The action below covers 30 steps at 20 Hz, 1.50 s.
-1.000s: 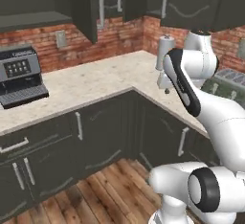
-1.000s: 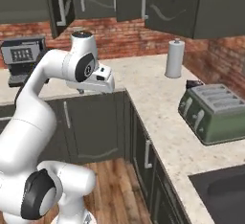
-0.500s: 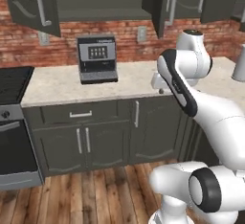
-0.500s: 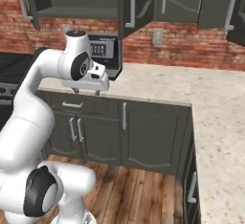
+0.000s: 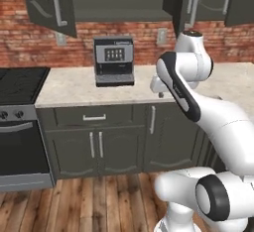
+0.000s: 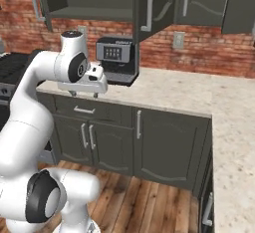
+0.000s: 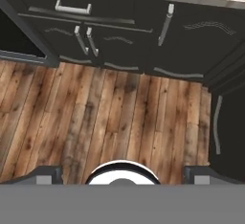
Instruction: Close all open cabinet doors.
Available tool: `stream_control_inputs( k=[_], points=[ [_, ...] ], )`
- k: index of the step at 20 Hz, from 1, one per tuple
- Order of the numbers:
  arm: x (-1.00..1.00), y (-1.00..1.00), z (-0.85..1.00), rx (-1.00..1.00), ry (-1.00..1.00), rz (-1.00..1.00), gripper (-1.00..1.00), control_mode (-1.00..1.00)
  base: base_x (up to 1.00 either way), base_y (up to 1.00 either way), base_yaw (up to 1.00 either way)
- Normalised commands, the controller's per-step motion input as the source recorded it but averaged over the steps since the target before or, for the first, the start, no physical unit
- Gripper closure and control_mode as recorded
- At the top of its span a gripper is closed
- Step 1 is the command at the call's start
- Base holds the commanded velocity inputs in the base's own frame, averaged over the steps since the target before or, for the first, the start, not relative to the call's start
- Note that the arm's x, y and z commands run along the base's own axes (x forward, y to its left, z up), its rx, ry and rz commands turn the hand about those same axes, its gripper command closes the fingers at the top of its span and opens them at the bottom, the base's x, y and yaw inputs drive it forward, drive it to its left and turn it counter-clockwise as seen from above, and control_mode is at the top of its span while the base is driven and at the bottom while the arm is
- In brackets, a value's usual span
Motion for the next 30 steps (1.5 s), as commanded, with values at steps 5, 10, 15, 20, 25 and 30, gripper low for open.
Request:
stream_control_inputs(
  k=[5, 10, 15, 20, 25, 30],
  points=[
    [0.0, 0.0, 0.0, 0.0, 0.0, 0.0, -1.0, 1.0, 0.53, 0.14, 0.03],
    [0.0, 0.0, 0.0, 0.0, 0.0, 0.0, -1.0, 1.0, 0.56, 0.17, 0.0],
    [0.0, 0.0, 0.0, 0.0, 0.0, 0.0, -1.0, 1.0, 0.55, 0.12, 0.09],
    [0.0, 0.0, 0.0, 0.0, 0.0, 0.0, -1.0, 1.0, 0.54, 0.27, 0.01],
    [0.0, 0.0, 0.0, 0.0, 0.0, 0.0, -1.0, 1.0, 0.52, 0.36, -0.03],
    [0.0, 0.0, 0.0, 0.0, 0.0, 0.0, -1.0, 1.0, 0.38, 0.49, -0.02]
  ],
)
